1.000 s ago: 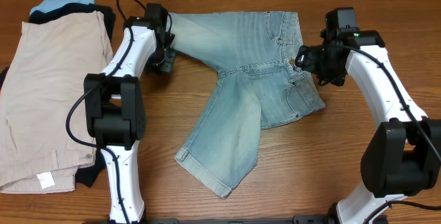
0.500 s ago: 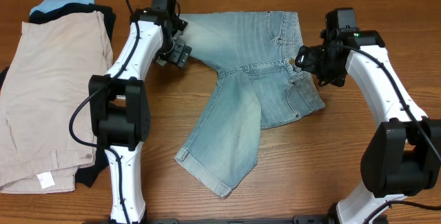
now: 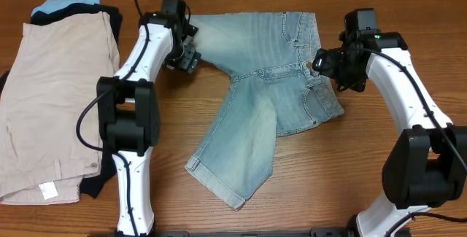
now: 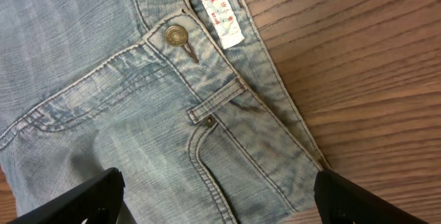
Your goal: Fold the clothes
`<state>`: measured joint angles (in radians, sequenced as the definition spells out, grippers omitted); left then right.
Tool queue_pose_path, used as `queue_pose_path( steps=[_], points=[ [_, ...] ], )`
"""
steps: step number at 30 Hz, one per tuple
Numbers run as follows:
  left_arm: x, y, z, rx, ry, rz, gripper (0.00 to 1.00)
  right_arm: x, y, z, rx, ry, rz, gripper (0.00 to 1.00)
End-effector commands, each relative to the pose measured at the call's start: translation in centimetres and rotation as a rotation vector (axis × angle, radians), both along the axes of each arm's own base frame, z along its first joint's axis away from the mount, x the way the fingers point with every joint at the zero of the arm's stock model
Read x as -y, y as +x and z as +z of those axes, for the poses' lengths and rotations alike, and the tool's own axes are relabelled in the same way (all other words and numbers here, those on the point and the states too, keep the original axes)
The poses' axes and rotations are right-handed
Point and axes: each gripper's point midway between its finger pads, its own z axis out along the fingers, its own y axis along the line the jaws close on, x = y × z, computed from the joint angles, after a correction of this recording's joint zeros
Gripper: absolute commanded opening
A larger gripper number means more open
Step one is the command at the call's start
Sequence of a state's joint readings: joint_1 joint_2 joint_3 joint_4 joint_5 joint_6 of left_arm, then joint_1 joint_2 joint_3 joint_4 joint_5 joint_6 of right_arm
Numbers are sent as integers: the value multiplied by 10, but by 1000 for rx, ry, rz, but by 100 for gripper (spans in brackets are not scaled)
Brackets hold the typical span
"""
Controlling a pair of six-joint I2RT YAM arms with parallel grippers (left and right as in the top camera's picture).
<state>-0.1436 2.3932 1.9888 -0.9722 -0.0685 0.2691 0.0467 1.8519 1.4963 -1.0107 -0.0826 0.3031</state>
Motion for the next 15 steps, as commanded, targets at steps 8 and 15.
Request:
queue_pose_path(
  steps=[8, 15],
  points=[
    [-10, -19, -18, -96, 58, 17, 59, -1, 1, 11, 34, 11, -2, 92],
    [-43, -37, -13, -140, 233, 152, 18, -1, 3, 11, 42, 12, -2, 92]
  ],
)
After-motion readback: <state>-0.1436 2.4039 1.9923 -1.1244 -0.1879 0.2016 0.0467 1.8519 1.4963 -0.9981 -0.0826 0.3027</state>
